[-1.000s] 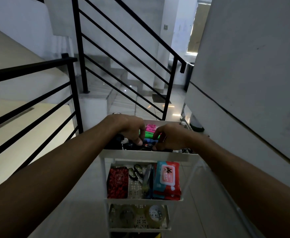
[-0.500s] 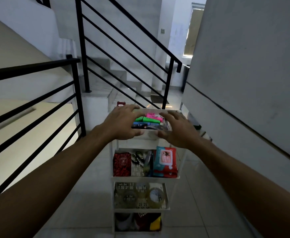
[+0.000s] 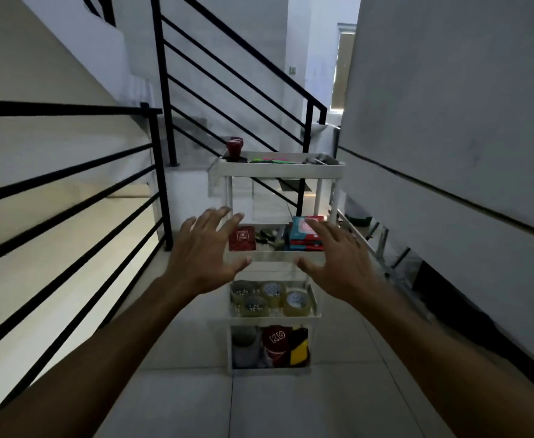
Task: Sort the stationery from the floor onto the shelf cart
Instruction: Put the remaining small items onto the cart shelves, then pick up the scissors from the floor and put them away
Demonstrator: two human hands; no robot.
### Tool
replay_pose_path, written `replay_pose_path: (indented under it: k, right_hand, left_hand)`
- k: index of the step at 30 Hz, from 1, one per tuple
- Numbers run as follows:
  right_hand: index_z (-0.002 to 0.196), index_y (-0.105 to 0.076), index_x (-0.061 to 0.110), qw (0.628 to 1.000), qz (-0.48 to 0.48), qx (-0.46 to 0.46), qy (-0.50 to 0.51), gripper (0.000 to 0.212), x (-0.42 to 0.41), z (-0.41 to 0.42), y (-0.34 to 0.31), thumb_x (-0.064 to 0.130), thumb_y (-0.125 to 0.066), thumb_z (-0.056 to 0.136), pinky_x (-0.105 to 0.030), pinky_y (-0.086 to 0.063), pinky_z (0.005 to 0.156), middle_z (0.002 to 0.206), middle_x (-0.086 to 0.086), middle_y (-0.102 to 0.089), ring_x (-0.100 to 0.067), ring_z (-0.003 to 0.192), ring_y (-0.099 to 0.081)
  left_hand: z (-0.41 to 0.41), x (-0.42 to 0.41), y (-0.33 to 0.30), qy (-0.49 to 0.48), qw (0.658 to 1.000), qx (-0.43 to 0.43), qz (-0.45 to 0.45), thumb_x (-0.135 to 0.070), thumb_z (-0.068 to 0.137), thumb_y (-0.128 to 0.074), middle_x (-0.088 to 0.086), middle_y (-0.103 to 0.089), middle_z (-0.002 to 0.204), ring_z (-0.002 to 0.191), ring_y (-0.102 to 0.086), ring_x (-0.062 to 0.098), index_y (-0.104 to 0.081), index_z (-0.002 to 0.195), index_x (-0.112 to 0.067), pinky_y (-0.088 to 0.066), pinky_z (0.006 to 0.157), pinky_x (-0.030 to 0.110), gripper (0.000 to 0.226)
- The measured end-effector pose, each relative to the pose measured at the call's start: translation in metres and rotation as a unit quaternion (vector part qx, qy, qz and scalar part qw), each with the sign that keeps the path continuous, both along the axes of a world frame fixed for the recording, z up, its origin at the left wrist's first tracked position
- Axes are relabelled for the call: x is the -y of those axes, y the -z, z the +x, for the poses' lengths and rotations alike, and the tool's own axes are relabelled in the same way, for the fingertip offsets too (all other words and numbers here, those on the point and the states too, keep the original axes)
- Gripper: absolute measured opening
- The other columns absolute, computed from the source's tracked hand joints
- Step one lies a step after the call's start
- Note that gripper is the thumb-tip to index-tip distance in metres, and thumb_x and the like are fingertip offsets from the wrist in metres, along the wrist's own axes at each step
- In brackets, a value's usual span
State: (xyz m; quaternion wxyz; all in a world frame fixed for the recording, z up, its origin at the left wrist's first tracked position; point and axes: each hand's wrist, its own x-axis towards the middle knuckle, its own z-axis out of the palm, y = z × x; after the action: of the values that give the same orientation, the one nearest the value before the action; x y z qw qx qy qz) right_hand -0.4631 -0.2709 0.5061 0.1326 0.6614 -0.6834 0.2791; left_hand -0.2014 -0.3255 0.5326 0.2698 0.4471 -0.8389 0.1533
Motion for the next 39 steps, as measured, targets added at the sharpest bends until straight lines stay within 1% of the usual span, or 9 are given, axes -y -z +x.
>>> replay_pose_path:
  k: [3,9,14,18,21,24,29,32,39]
  right_hand:
    - [0.149,-0.015,0.041,1.000,0.008,0.006,0.015,0.083,-0.011,0.000,0.010,0.072,-0.052,0.080,-0.047,-0.019,0.113,0.156,0.001,-0.029,-0.022,0.142,-0.025]
    - [0.149,-0.016,0.039,0.999,0.030,0.019,0.010,0.084,-0.006,-0.012,0.060,0.071,-0.054,0.080,-0.047,-0.023,0.112,0.156,0.002,-0.029,-0.021,0.141,-0.028]
    - [0.149,-0.015,0.040,0.996,0.083,0.040,-0.003,0.087,0.005,-0.019,0.121,0.071,-0.055,0.079,-0.049,-0.022,0.113,0.158,0.001,-0.026,-0.021,0.143,-0.025]
    - [0.149,-0.017,0.038,0.995,0.092,0.045,0.002,0.085,-0.002,-0.019,0.171,0.070,-0.055,0.080,-0.048,-0.025,0.112,0.156,0.001,-0.028,-0.021,0.142,-0.028]
    - [0.149,-0.017,0.037,0.993,0.111,0.048,0.007,0.086,-0.013,-0.016,0.198,0.070,-0.056,0.080,-0.048,-0.024,0.112,0.157,0.002,-0.028,-0.021,0.141,-0.029]
    - [0.149,-0.016,0.039,0.994,0.102,0.047,-0.004,0.086,-0.027,-0.014,0.209,0.071,-0.057,0.080,-0.048,-0.025,0.111,0.157,0.003,-0.028,-0.021,0.141,-0.030]
    - [0.150,-0.015,0.039,0.995,0.091,0.050,0.001,0.088,-0.058,-0.020,0.214,0.068,-0.059,0.080,-0.050,-0.026,0.112,0.157,0.001,-0.028,-0.022,0.141,-0.028]
    - [0.150,-0.013,0.041,0.994,0.096,0.059,0.004,0.088,-0.083,-0.027,0.225,0.069,-0.058,0.080,-0.050,-0.027,0.112,0.158,0.002,-0.026,-0.021,0.143,-0.026]
    - [0.150,-0.014,0.041,0.984,0.152,0.075,0.052,0.086,-0.160,-0.068,0.296,0.062,-0.062,0.081,-0.047,-0.027,0.113,0.157,0.004,-0.027,-0.021,0.142,-0.027]
  left_hand:
    - [-0.002,-0.008,0.007,0.003,1.000,0.014,-0.001,-0.072,0.079,-0.048,0.001,-0.031,0.155,0.142,-0.026,0.022,-0.027,0.149,-0.029,-0.027,0.113,0.045,0.085]
    - [-0.025,-0.001,0.050,0.029,1.000,0.000,-0.010,-0.069,0.077,-0.050,0.003,-0.039,0.149,0.135,-0.037,0.024,-0.035,0.145,-0.024,-0.034,0.105,0.044,0.083]
    - [-0.038,0.012,0.099,0.038,0.998,0.039,-0.009,-0.065,0.078,-0.055,0.006,-0.040,0.149,0.134,-0.038,0.027,-0.036,0.146,-0.024,-0.034,0.104,0.045,0.082]
    - [-0.040,0.007,0.140,0.043,0.998,0.029,0.020,-0.063,0.077,-0.060,0.008,-0.040,0.150,0.135,-0.038,0.028,-0.038,0.145,-0.021,-0.033,0.105,0.045,0.083]
    - [-0.038,-0.005,0.169,0.040,0.997,0.050,0.045,-0.066,0.076,-0.053,0.008,-0.036,0.152,0.137,-0.034,0.026,-0.035,0.147,-0.022,-0.030,0.109,0.046,0.085]
    - [-0.038,-0.019,0.187,0.043,0.996,0.051,0.058,-0.066,0.074,-0.049,0.007,-0.036,0.152,0.138,-0.034,0.025,-0.034,0.147,-0.021,-0.030,0.109,0.046,0.087]
    - [-0.043,-0.043,0.206,0.053,0.997,0.031,0.047,-0.067,0.079,-0.057,0.006,-0.036,0.152,0.137,-0.034,0.025,-0.033,0.147,-0.022,-0.030,0.109,0.045,0.085]
    - [-0.053,-0.058,0.224,0.063,0.997,0.023,0.044,-0.065,0.079,-0.055,0.005,-0.038,0.151,0.137,-0.035,0.023,-0.034,0.147,-0.021,-0.030,0.107,0.042,0.083]
    - [-0.101,-0.101,0.304,0.119,0.984,0.037,0.126,-0.062,0.083,-0.055,0.004,-0.042,0.148,0.133,-0.039,0.023,-0.036,0.146,-0.023,-0.034,0.106,0.043,0.077]
